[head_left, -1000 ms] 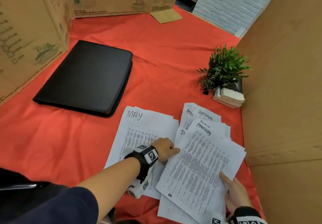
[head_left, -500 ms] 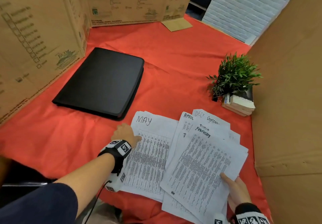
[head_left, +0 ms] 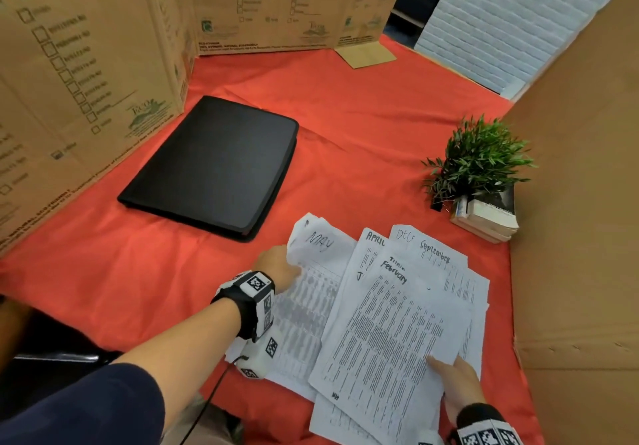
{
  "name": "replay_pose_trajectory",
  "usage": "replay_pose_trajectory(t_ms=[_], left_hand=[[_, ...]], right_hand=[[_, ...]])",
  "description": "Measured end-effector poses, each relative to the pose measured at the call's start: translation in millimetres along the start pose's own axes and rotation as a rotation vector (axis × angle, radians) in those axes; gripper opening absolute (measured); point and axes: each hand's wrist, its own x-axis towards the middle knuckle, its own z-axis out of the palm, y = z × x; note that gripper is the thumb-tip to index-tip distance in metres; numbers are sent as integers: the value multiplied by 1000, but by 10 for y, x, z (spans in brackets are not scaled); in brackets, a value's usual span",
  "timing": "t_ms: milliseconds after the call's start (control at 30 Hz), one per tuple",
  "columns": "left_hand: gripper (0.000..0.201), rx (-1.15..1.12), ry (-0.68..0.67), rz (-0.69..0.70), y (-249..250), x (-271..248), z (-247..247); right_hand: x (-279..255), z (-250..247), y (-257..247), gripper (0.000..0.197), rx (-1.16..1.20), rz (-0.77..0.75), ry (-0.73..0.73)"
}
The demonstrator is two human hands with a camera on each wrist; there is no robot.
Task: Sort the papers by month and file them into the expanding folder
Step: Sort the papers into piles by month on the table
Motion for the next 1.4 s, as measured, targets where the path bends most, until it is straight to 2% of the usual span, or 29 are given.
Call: replay_pose_trajectory(t_ms=[167, 233, 400, 567, 733, 900, 1000, 1233, 1333, 1400], left_hand=[[23, 203, 306, 31, 17, 187, -350], [22, 288, 354, 33, 42, 260, -456], [23, 513, 300, 139, 64, 277, -469], [24, 410, 391, 195, 84, 222, -421], [21, 386, 400, 243, 134, 202, -459], [30, 427, 495, 213, 140, 202, -473], [23, 388, 483, 191, 139, 184, -530], [9, 542, 447, 148, 38, 176, -744], [11, 503, 425, 304, 33, 116, -701], [4, 416, 308, 408, 2, 42, -555]], right_hand=[[-81, 66, -150, 27, 26, -73, -18], [-107, 103, -182, 26, -6, -83, -23], [-21, 130, -128, 16, -216, -90, 62], [57, 67, -64, 16, -375, -194, 142], [62, -59, -45, 14, -307, -239, 177], [31, -148, -22, 23, -224, -264, 190], [-27, -185, -27, 25, -172, -271, 184], [-82, -247, 18, 10, -67, -179, 171], [-63, -242, -5, 10, -71, -168, 213], [-74, -206, -47, 12, -60, -160, 162]])
